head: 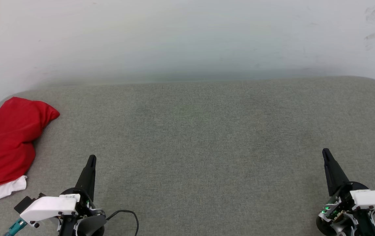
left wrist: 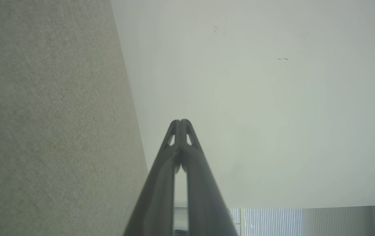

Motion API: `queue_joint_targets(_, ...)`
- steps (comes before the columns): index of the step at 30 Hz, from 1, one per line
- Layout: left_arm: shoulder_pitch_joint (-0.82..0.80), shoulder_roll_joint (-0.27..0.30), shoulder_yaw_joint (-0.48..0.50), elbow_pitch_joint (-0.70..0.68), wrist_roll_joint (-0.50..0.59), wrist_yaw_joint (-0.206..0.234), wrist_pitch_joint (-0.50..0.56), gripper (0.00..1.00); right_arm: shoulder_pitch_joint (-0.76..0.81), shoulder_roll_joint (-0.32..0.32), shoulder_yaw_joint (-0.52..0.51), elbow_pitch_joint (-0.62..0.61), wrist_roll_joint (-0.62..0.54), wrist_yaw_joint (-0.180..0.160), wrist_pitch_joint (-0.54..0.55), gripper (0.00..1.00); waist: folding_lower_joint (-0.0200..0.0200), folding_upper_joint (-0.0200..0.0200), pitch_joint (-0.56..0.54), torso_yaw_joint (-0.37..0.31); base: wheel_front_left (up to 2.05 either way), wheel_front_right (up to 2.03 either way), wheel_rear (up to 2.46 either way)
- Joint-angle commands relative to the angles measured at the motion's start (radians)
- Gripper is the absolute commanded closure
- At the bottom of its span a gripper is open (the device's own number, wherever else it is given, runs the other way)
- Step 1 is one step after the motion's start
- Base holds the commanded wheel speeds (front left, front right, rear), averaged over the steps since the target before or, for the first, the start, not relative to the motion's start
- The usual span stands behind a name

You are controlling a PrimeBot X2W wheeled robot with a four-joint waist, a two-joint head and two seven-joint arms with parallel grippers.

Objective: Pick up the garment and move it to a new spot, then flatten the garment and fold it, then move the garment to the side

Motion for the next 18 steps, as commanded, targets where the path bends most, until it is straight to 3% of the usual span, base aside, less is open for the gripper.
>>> queue_joint_targets(1,-0.010,-0.001,0.002,0.000,0.002,-0.005,0.002,1.00,-0.012,0.004,0.000,0.001,-0.005,0.000,0.001,1.00,0.0000,0.0000,0.000,0.000,0.00,0.00,0.00)
queue_joint_targets(18,-0.010,-0.001,0.002,0.000,0.002,-0.005,0.001,1.00,-0.012,0.004,0.000,0.001,-0.005,0.000,0.001,1.00,0.0000,0.0000,0.000,0.000,0.00,0.00,0.00)
